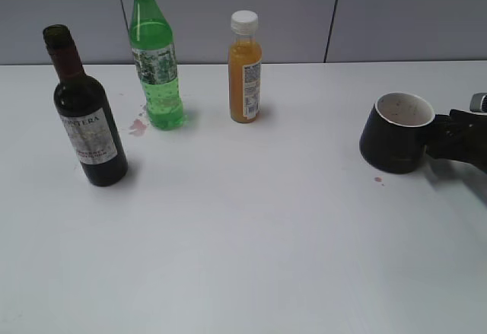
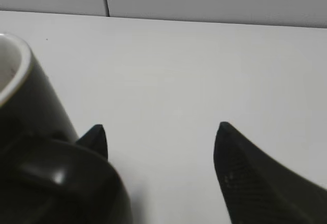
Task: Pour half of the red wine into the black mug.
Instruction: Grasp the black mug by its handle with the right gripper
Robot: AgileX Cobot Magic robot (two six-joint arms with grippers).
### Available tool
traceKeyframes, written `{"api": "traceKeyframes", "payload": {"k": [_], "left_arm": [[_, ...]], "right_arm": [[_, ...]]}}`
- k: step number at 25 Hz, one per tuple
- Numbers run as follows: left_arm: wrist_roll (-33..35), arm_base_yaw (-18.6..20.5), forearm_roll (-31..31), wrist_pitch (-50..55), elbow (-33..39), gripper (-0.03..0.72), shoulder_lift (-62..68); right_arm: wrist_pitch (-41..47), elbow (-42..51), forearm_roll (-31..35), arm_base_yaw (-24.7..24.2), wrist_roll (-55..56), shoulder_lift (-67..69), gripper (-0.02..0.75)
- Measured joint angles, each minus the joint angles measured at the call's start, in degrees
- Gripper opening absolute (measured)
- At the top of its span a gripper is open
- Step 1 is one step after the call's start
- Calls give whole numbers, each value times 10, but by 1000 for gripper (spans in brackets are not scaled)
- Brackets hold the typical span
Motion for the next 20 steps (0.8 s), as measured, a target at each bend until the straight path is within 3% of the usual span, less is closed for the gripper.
{"api": "traceKeyframes", "payload": {"k": [4,12,20], "left_arm": [[0,0,0,0,0,517,0],[0,0,0,0,0,517,0],[0,0,0,0,0,517,0]], "right_arm": [[0,-3,-9,0,0,0,389],[2,-3,-16,1,18,0,50],[12,-3,-49,1,42,-7,47]]}}
